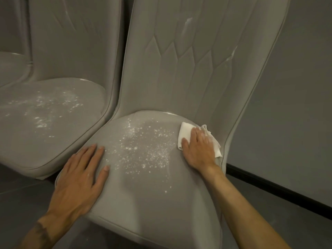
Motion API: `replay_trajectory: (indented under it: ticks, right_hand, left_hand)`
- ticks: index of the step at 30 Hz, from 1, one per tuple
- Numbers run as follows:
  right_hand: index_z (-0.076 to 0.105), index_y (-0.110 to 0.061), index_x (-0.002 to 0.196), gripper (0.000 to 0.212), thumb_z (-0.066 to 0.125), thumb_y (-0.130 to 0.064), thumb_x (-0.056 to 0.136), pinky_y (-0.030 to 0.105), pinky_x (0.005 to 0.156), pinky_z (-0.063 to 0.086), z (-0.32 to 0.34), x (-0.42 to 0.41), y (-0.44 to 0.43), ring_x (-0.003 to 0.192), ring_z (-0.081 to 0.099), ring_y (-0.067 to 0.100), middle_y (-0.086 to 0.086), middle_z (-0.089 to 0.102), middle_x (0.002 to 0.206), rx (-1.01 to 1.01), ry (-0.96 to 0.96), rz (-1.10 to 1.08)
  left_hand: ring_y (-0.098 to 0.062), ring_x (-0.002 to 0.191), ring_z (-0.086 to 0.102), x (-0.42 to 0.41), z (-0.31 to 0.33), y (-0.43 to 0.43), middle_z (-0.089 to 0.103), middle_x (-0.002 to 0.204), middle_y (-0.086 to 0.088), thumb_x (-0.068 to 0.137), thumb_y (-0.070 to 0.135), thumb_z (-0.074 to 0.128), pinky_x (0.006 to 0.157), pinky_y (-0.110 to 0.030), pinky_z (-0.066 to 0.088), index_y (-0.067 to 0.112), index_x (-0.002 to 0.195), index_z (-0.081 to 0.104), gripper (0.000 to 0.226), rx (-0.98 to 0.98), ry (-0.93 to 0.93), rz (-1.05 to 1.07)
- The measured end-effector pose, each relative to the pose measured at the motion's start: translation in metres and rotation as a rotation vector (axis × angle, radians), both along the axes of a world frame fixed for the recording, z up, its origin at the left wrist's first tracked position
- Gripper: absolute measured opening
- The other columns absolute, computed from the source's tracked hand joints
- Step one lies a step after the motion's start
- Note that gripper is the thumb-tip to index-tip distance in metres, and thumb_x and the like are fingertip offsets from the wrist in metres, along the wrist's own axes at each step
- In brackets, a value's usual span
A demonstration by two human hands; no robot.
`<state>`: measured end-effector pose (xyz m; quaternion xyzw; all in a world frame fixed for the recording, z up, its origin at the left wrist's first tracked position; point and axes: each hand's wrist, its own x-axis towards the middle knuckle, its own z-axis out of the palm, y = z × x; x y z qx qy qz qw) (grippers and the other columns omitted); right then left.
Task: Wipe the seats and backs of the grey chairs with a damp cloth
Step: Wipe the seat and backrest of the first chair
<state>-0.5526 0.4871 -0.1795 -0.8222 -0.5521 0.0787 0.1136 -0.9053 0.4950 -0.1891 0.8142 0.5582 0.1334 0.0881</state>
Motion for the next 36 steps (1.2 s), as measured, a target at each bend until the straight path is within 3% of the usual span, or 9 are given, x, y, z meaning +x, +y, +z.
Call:
replay_trajectory:
  ticks: [4,7,16,21,26,29,33,36]
  right_hand:
    - [0.024,-0.006,0.160,0.063,0.030,-0.042,0.109,0.046,0.129,0.015,-0.009,-0.004,-0.025,0.158,0.017,0.030,0.014,0.022,0.170,-0.012,0.011,-0.001]
    - [0.029,-0.005,0.157,0.059,0.032,-0.039,0.109,0.045,0.128,0.019,0.003,0.011,0.002,0.155,0.023,0.030,0.014,0.028,0.167,-0.046,0.046,0.009]
    - [0.044,-0.005,0.144,0.049,0.036,-0.037,0.107,0.047,0.118,0.033,-0.004,0.014,0.001,0.141,0.042,0.033,0.014,0.046,0.153,0.005,0.001,0.021]
    - [0.047,-0.005,0.134,0.038,0.035,-0.031,0.109,0.045,0.112,0.035,0.009,0.023,0.044,0.133,0.047,0.034,0.012,0.050,0.144,-0.026,0.043,0.148]
    - [0.042,-0.009,0.148,0.050,0.033,-0.040,0.109,0.044,0.122,0.029,-0.008,0.029,0.007,0.148,0.038,0.031,0.009,0.043,0.157,0.037,0.013,0.117]
    - [0.051,-0.005,0.133,0.041,0.037,-0.035,0.108,0.045,0.114,0.035,-0.010,0.023,0.023,0.136,0.047,0.034,0.013,0.054,0.144,0.035,-0.020,0.072]
    - [0.051,-0.002,0.121,0.034,0.036,-0.030,0.111,0.045,0.108,0.036,0.008,0.030,0.055,0.128,0.049,0.034,0.013,0.055,0.132,-0.041,0.072,0.249]
    - [0.049,-0.007,0.134,0.041,0.034,-0.037,0.111,0.045,0.116,0.033,0.002,0.037,0.025,0.140,0.043,0.030,0.010,0.052,0.144,0.031,0.021,0.245]
  left_hand:
    - [-0.028,0.157,0.033,0.001,0.004,-0.002,0.037,0.168,-0.009,0.100,0.060,0.022,0.131,-0.050,0.020,0.014,0.163,0.035,0.079,0.000,0.018,-0.015]
    - [-0.031,0.154,0.039,0.002,0.008,-0.003,0.043,0.164,-0.012,0.100,0.056,0.024,0.128,-0.053,0.026,0.010,0.160,0.040,0.078,0.010,0.032,-0.016]
    - [-0.031,0.154,0.039,0.001,0.004,0.001,0.043,0.165,-0.011,0.099,0.058,0.023,0.129,-0.051,0.024,0.013,0.160,0.041,0.078,0.008,0.014,-0.013]
    - [-0.029,0.155,0.037,0.002,0.002,0.002,0.042,0.165,-0.009,0.098,0.060,0.022,0.129,-0.051,0.022,0.015,0.161,0.040,0.079,-0.001,0.009,-0.003]
    - [-0.033,0.152,0.041,0.000,-0.001,0.003,0.046,0.162,-0.011,0.099,0.056,0.027,0.126,-0.055,0.027,0.013,0.158,0.046,0.076,0.031,0.017,-0.007]
    - [-0.032,0.152,0.041,0.001,-0.002,0.004,0.046,0.163,-0.010,0.099,0.057,0.026,0.126,-0.055,0.028,0.015,0.159,0.045,0.076,0.026,0.019,0.000]
    - [-0.033,0.151,0.042,0.002,-0.004,0.003,0.048,0.161,-0.011,0.100,0.056,0.027,0.126,-0.055,0.027,0.014,0.158,0.047,0.074,0.049,0.027,0.004]
    - [-0.030,0.152,0.040,0.000,-0.007,0.003,0.047,0.162,-0.009,0.101,0.058,0.026,0.127,-0.053,0.025,0.015,0.160,0.044,0.075,0.040,0.035,0.001]
